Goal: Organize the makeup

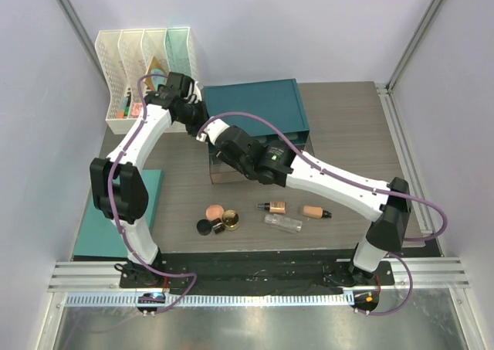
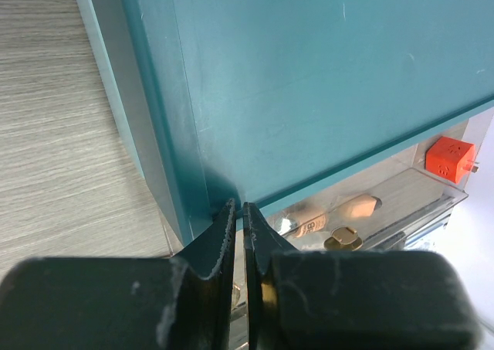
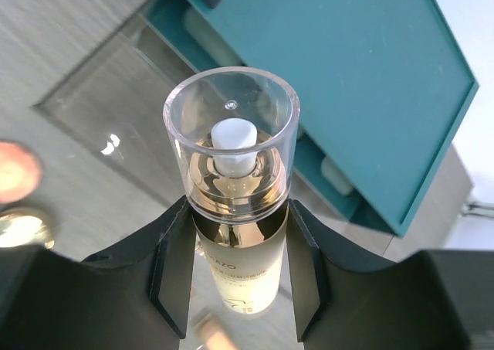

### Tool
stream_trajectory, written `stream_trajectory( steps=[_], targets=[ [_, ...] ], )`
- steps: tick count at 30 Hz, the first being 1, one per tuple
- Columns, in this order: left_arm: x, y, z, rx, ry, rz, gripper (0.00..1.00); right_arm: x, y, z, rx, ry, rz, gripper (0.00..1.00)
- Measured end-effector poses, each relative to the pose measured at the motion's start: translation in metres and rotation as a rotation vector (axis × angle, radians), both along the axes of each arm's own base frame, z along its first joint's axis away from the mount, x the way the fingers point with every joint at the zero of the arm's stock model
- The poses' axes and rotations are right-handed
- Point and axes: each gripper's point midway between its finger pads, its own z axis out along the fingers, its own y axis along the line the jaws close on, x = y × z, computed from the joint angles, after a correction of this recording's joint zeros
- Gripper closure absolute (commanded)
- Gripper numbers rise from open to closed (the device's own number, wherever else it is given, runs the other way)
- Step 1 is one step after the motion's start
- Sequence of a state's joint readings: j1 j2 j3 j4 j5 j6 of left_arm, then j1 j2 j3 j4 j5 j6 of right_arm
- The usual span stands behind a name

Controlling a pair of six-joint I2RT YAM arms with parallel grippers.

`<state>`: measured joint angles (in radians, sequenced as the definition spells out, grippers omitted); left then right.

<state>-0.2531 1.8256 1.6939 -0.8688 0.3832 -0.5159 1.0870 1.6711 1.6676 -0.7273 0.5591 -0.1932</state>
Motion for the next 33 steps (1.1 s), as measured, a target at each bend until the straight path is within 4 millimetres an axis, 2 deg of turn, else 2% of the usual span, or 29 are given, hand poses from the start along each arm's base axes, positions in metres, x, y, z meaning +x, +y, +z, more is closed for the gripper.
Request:
stream_trajectory(
  steps=[3, 9, 14, 15, 17, 18, 20, 21, 22, 24, 28, 33],
  targets=[
    [0.000, 0.000, 0.000, 0.000, 0.000, 0.000, 0.92, 0.019, -0.004, -0.012, -0.048, -0.022, -0.001, 0.99],
    [0.000, 0.000, 0.000, -0.001, 0.000, 0.000, 0.92, 0.048, -0.007, -0.024, -0.078, -0.053, -0.004, 0.97],
    [0.000, 0.000, 0.000, -0.001, 0.000, 0.000, 0.92, 0.051, -0.001, -0.047, -0.119, -0.023, 0.040, 0.88],
    [0.000, 0.000, 0.000, -0.001, 0.000, 0.000, 0.92, 0.049, 0.001, -0.051, -0.124, -0.012, 0.054, 0.86],
    [0.000, 0.000, 0.000, -0.001, 0.000, 0.000, 0.91, 0.046, 0.005, -0.060, -0.135, 0.014, 0.083, 0.73],
    [0.000, 0.000, 0.000, -0.001, 0.000, 0.000, 0.92, 0.045, 0.007, -0.064, -0.137, 0.026, 0.095, 0.59],
    [0.000, 0.000, 0.000, -0.001, 0.000, 0.000, 0.91, 0.043, 0.010, -0.070, -0.137, 0.045, 0.114, 0.45],
    [0.000, 0.000, 0.000, -0.001, 0.000, 0.000, 0.91, 0.042, 0.012, -0.072, -0.137, 0.053, 0.121, 0.32],
    [0.000, 0.000, 0.000, -0.001, 0.000, 0.000, 0.91, 0.041, 0.013, -0.074, -0.137, 0.063, 0.128, 0.26],
    [0.000, 0.000, 0.000, -0.001, 0.001, 0.000, 0.91, 0.041, 0.014, -0.077, -0.138, 0.074, 0.132, 0.22],
    [-0.001, 0.000, 0.000, -0.001, 0.007, -0.002, 0.91, 0.047, 0.020, -0.073, -0.121, 0.071, 0.118, 0.20],
    [-0.001, 0.000, -0.001, -0.002, 0.009, -0.002, 0.91, 0.056, 0.023, -0.058, -0.090, 0.041, 0.071, 0.20]
  ],
)
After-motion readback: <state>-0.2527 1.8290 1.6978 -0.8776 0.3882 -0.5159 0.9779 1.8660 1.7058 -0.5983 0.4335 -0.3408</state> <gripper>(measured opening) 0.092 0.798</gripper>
